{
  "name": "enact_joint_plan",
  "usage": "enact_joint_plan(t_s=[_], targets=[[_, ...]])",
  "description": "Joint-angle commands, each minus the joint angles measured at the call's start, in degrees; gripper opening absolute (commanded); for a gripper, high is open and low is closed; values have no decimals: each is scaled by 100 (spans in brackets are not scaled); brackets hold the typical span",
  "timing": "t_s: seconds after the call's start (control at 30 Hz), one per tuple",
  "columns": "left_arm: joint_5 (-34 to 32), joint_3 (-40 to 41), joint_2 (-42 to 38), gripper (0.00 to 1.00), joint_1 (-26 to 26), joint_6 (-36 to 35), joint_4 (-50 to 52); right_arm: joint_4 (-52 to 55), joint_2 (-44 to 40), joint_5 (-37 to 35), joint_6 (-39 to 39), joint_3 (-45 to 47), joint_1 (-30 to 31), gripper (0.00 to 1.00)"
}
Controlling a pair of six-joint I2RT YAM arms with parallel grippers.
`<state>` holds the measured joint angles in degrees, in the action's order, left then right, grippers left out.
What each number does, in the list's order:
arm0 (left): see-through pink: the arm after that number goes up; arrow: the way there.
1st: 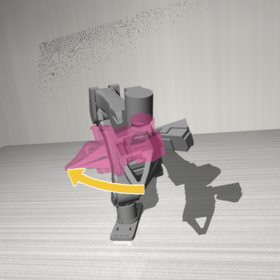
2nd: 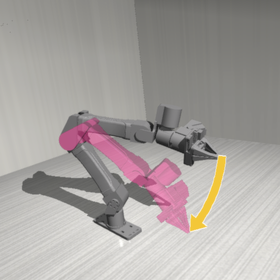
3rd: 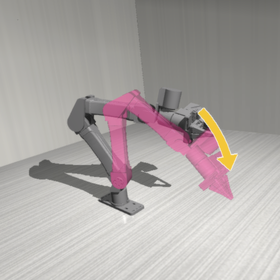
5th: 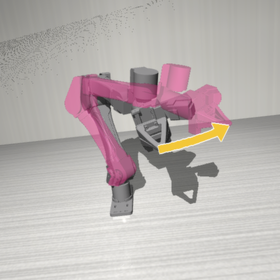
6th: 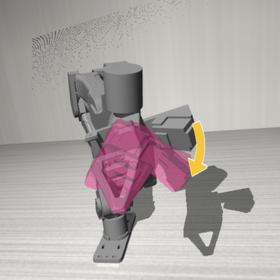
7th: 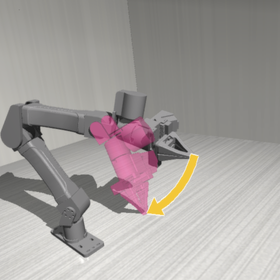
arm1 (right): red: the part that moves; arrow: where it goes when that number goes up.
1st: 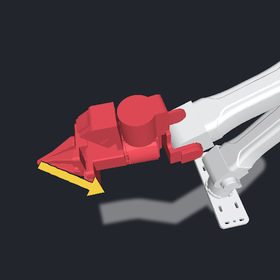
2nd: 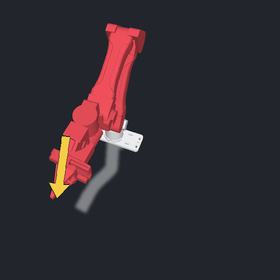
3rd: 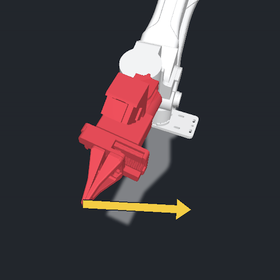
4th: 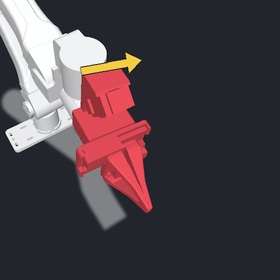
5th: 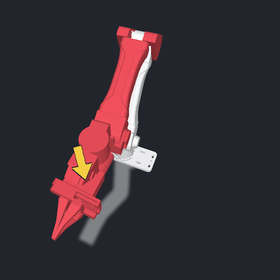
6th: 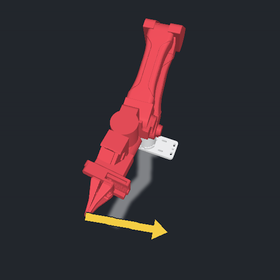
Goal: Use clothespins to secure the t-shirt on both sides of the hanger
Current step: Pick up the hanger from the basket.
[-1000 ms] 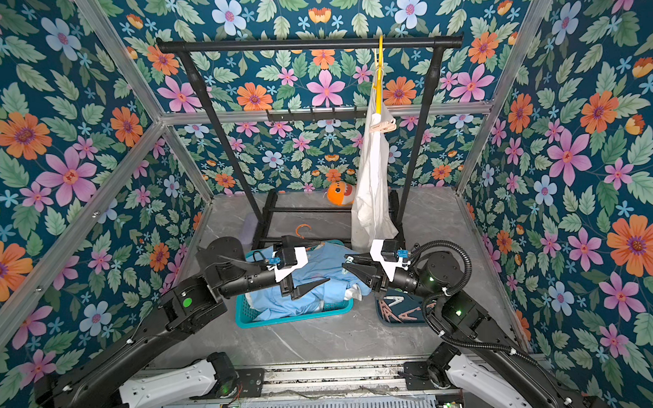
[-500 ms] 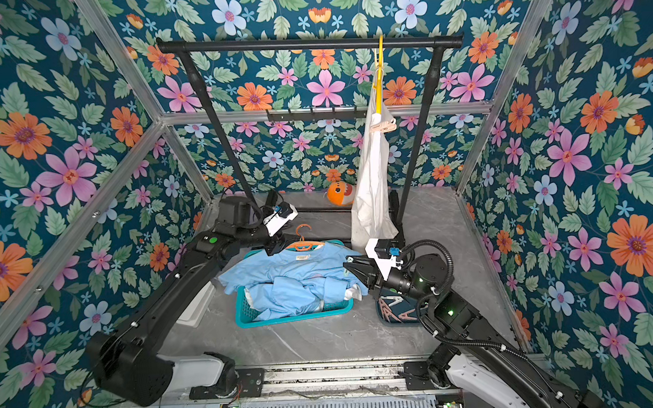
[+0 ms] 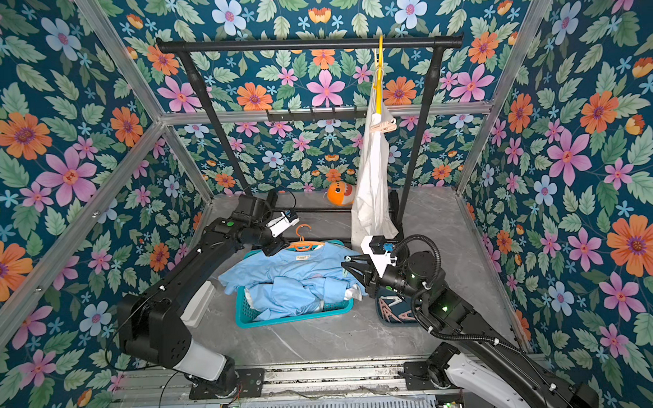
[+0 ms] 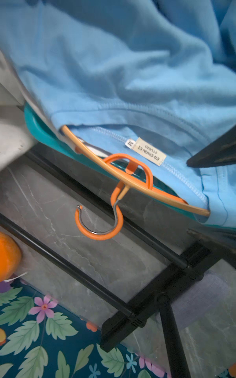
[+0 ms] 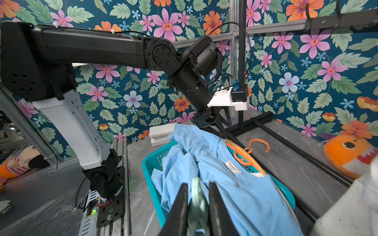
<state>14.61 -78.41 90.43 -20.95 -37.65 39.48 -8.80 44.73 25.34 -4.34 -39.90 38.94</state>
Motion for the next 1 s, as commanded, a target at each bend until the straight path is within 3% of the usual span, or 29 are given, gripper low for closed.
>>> enact_joint_plan(t_s=[0.0, 0.37, 0.6, 0.97], targets=[[-452, -164, 264, 52, 10, -172, 384, -131, 6, 58, -130, -8, 7, 0], [-450, -684, 904, 49, 11, -273, 726, -15, -34, 83, -191, -86, 9, 0], [-286, -581, 862, 50, 17, -449, 701, 10, 14, 84, -164, -157, 4, 0], [-505, -620, 1041, 37, 16, -543, 679, -16, 58, 131, -190, -202, 8, 0]])
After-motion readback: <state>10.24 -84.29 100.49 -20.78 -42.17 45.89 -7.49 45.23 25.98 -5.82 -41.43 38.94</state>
